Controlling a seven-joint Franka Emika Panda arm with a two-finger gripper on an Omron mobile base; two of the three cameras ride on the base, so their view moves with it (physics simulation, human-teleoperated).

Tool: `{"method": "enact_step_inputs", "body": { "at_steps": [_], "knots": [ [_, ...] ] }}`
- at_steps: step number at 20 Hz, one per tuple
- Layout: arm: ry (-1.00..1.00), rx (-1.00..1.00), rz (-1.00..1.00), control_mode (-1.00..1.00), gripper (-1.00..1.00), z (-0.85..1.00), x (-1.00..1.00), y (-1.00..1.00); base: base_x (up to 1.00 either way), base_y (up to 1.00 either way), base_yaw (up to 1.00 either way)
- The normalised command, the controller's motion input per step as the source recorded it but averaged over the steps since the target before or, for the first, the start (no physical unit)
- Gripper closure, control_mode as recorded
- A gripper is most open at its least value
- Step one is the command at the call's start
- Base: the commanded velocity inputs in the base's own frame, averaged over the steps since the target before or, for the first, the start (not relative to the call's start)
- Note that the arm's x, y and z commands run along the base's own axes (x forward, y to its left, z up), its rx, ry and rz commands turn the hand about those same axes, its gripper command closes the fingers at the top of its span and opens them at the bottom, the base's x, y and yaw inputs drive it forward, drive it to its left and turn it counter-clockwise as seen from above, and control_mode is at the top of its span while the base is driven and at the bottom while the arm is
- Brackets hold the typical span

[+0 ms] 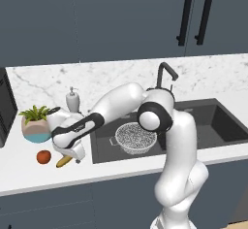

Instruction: Put the colander in the sink, put the banana, orange in the colander, and turn on the sink faucet and pour water over the colander.

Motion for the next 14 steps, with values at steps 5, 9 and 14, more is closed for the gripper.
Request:
{"method": "enact_step_inputs", "body": {
  "at_steps": [5,9,14],
  "knots": [
    [-0.01,0.00,0.00,-1.00,1.00,-0.31,0.00,0.00,0.00,0.00,0.00],
    [-0.10,0.00,0.00,-1.00,1.00,-0.02,-0.11,-0.26,0.00,0.00,0.00],
    [-0.18,0.00,0.00,-1.00,1.00,0.11,-0.12,-0.64,0.00,0.00,0.00]
  ]
}}
